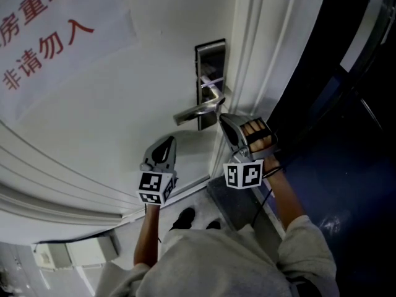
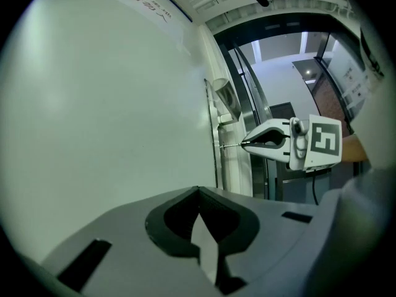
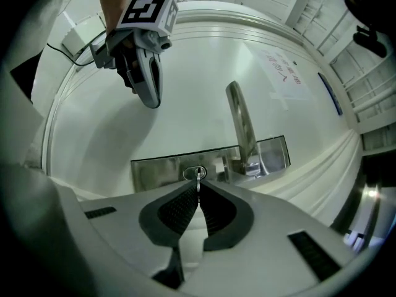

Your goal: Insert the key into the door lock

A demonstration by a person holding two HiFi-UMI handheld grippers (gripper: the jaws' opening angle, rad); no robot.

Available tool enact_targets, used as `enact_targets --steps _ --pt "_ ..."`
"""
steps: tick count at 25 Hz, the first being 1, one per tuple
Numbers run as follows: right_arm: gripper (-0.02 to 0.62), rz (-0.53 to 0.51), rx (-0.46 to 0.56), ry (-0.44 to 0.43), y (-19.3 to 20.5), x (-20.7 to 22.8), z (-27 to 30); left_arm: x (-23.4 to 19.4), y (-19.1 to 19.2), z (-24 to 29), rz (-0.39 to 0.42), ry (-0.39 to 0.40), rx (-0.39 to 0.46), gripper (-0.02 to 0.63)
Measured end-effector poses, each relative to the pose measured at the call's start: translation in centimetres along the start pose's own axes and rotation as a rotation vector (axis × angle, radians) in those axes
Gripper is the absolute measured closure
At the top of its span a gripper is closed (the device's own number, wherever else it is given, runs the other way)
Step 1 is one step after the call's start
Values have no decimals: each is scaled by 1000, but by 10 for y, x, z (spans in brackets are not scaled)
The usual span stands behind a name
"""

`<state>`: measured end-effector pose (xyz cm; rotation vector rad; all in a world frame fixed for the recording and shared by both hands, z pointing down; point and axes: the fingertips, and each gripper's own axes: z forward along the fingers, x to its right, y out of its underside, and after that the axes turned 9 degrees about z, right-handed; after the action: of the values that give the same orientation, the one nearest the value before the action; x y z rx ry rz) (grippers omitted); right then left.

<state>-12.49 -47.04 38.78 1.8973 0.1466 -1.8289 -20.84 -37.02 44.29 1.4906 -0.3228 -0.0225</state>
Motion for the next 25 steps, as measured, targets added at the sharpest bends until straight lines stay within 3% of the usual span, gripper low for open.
enact_targets --steps 9,25 --pt "566 -63 -32 29 -2 -2 8 1 2 1 -6 10 -1 589" --pt "566 -61 -45 40 -7 -2 31 -9 13 -1 -30 3 -16 589"
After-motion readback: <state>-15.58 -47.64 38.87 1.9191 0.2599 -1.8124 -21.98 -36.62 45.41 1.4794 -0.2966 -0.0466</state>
